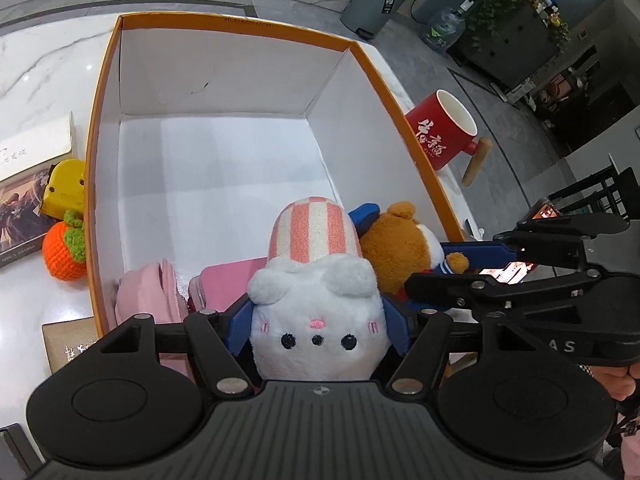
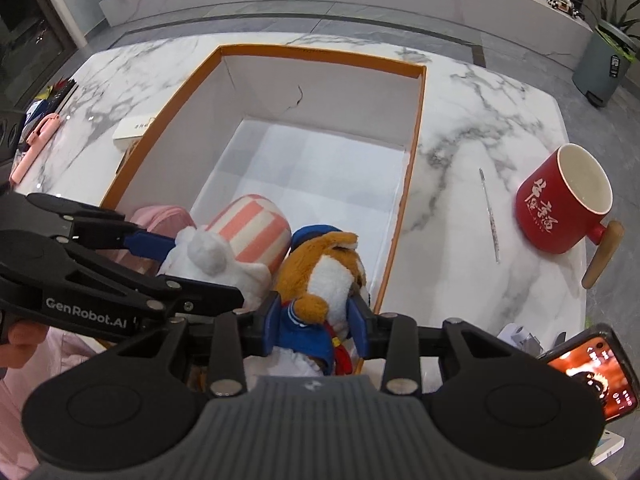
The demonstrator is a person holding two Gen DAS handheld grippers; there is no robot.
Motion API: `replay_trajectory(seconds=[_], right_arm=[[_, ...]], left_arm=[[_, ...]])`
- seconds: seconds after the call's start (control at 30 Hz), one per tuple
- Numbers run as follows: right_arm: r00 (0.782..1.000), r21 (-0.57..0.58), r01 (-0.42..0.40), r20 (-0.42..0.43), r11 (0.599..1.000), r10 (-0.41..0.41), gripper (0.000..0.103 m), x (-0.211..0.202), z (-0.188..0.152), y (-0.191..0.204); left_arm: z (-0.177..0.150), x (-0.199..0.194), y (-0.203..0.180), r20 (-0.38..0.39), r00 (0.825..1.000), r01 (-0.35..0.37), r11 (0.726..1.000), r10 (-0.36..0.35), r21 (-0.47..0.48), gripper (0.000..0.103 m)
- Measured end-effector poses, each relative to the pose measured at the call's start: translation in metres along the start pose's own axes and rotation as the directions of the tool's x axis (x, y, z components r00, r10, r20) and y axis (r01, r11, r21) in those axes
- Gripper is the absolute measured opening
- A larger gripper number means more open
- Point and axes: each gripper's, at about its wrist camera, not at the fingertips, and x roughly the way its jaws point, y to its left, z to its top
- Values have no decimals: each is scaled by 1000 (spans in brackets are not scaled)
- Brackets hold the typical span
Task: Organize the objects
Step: 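Carry both plush toys over the orange box, then lower both plush toys into the box and open both grippers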
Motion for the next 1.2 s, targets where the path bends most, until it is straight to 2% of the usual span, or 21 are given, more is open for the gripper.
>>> replay_trajectory(seconds=[0.13, 0.2, 0.33, 0.4, 0.47, 0.53, 0.57, 0.6, 0.67, 0.73, 0.97, 1.0, 1.1, 1.17, 1.2], right_arm=[[1000, -31, -7, -2, 1000, 7, 40, -5, -1, 2], [1000, -59, -10, 3, 998, 10, 45, -11, -2, 5], [1000, -155, 29, -5, 988, -30, 43, -18, -3, 17], [999, -191, 36, -16, 981, -40, 28, -19, -4, 20], [998, -235, 44, -29, 971, -52, 24, -19, -4, 23], [997, -280, 52, -36, 959, -64, 19, -16, -5, 27], [997, -300, 52, -45, 953, -68, 17, -13, -5, 29], [996, -314, 50, -54, 948, -71, 16, -10, -4, 30], [994, -334, 49, -73, 941, -78, 13, -1, -4, 34], [993, -359, 49, -87, 932, -86, 10, 9, -4, 37], [987, -396, 5, -144, 918, -67, 7, 36, -9, 47], [987, -406, 2, -146, 914, -67, 3, 38, -10, 48], [987, -400, 5, -145, 917, -69, 2, 41, -11, 50], [987, -393, 10, -141, 919, -71, 2, 40, -12, 50], [988, -384, 15, -136, 923, -73, 3, 38, -12, 50]], left_arm=[[3, 5, -3, -19, 1000, -14, 1000, 14, 1, 82], [4, 8, -6, -30, 999, -33, 999, 33, 1, 81], [4, 5, -6, -25, 1000, -7, 1000, 7, -6, 82], [4, -1, -6, -19, 1000, -6, 1000, 6, 5, 83], [4, -8, -5, -22, 1000, 11, 1000, -11, 10, 78], [4, -12, -7, -35, 999, 10, 999, -9, 36, 64], [4, -12, -7, -46, 999, 1, 999, 1, 47, 61], [3, -10, -8, -56, 998, -10, 998, 13, 58, 52], [1, -5, -9, -68, 997, -35, 997, 40, 73, 47], [-1, -2, -7, -74, 997, -14, 998, 19, 67, 45], [-4, 2, -9, -94, 996, 2, 998, 4, 63, 45], [-4, 2, -8, -92, 996, 1, 998, 5, 63, 45], [-4, 1, -10, -82, 997, -6, 997, 11, 72, 45], [-6, -2, -12, -65, 998, -17, 996, 23, 86, 47], [-8, -3, -13, -56, 998, -24, 995, 29, 92, 51]])
